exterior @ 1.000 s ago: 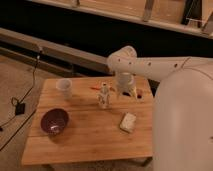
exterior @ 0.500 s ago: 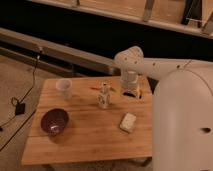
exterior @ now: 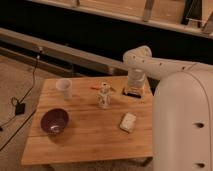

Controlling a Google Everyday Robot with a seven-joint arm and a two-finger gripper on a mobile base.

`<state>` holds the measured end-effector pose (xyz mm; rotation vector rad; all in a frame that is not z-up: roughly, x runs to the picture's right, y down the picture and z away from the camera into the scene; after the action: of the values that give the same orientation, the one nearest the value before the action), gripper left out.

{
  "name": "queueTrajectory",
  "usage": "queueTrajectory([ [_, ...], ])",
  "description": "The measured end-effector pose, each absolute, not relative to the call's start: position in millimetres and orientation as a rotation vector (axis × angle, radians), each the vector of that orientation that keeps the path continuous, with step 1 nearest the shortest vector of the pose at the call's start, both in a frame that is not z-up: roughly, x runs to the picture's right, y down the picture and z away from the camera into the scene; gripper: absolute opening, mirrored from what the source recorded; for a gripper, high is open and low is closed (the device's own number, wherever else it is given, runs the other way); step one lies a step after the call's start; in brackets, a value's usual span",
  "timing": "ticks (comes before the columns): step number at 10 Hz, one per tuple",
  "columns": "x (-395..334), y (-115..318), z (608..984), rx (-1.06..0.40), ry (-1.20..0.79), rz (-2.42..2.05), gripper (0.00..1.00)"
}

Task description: Place the eraser on the white sponge

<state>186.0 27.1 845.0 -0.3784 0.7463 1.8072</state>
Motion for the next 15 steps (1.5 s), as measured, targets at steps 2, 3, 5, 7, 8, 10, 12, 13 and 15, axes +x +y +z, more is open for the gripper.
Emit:
queueTrajectory([
  [2, 190.3, 7.9, 854.2, -0.382, 0.734, 1.788, 0.65],
  [3, 189.9, 2.7, 856.3, -0.384, 0.729, 1.783, 0.65],
  [5, 194.4, -11.8, 861.3, -0.381, 0.724, 1.775, 0.65],
  [7, 202.1, -25.1, 865.6, -0.353, 0.725, 1.775, 0.65],
  [8, 202.4, -26.2, 866.2, -0.35, 0.725, 1.774, 0.65],
  [10, 203.0, -26.4, 866.0, -0.349, 0.725, 1.774, 0.65],
  [12, 202.6, -26.3, 866.2, -0.349, 0.725, 1.774, 0.65],
  [13, 202.8, -26.3, 866.1, -0.349, 0.725, 1.774, 0.65],
  [15, 207.0, -25.5, 876.5, -0.344, 0.724, 1.76, 0.65],
])
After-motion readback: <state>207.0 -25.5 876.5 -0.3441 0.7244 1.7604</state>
